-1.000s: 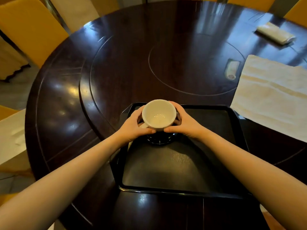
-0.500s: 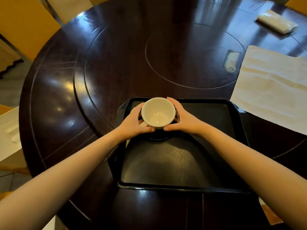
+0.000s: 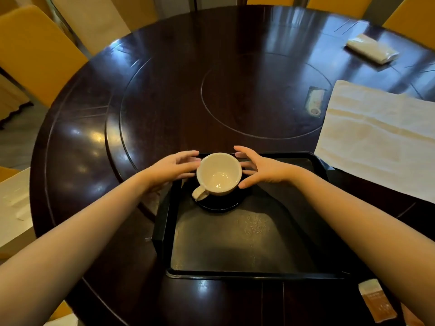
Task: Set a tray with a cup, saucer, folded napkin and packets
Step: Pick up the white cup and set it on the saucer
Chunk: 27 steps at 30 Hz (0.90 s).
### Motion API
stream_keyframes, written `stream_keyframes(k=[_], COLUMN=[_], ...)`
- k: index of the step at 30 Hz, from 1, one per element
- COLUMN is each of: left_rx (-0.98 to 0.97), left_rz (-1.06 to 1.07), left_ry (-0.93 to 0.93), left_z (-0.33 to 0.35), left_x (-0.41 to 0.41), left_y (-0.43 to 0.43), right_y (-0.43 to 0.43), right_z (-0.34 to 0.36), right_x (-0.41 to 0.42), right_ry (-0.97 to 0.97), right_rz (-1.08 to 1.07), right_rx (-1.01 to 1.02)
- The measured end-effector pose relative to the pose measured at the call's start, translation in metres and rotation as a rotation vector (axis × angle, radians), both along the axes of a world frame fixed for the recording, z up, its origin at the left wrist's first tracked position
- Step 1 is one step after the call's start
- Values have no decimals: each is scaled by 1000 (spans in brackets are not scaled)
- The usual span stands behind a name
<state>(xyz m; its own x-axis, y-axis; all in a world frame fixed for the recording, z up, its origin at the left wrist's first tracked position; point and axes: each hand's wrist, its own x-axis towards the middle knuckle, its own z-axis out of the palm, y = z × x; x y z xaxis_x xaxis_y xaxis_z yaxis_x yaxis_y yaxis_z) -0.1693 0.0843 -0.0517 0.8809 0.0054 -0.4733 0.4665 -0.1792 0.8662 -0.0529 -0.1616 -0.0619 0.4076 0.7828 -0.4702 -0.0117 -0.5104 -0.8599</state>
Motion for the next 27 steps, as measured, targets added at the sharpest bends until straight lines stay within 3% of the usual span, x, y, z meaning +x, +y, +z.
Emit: stream_keyframes(k=[3, 7, 10, 22, 27], left_rx=[53, 283, 432, 353, 488], left_rz=[49, -183, -281, -464, -507], left_ry=[1, 102, 75, -155, -324], left_z=[24, 58, 78, 71, 34], left_x=[23, 62, 92, 161, 177], left_y=[1, -9, -33, -196, -269], right_y=[-6, -15, -29, -184, -253], right_z=[23, 58, 77, 77, 52], right_x=[14, 37, 49, 60, 72], right_ry=[-46, -116, -114, -259, -463], right_rz=[68, 143, 125, -248, -317], right_rx=[-91, -221, -287, -401, -501])
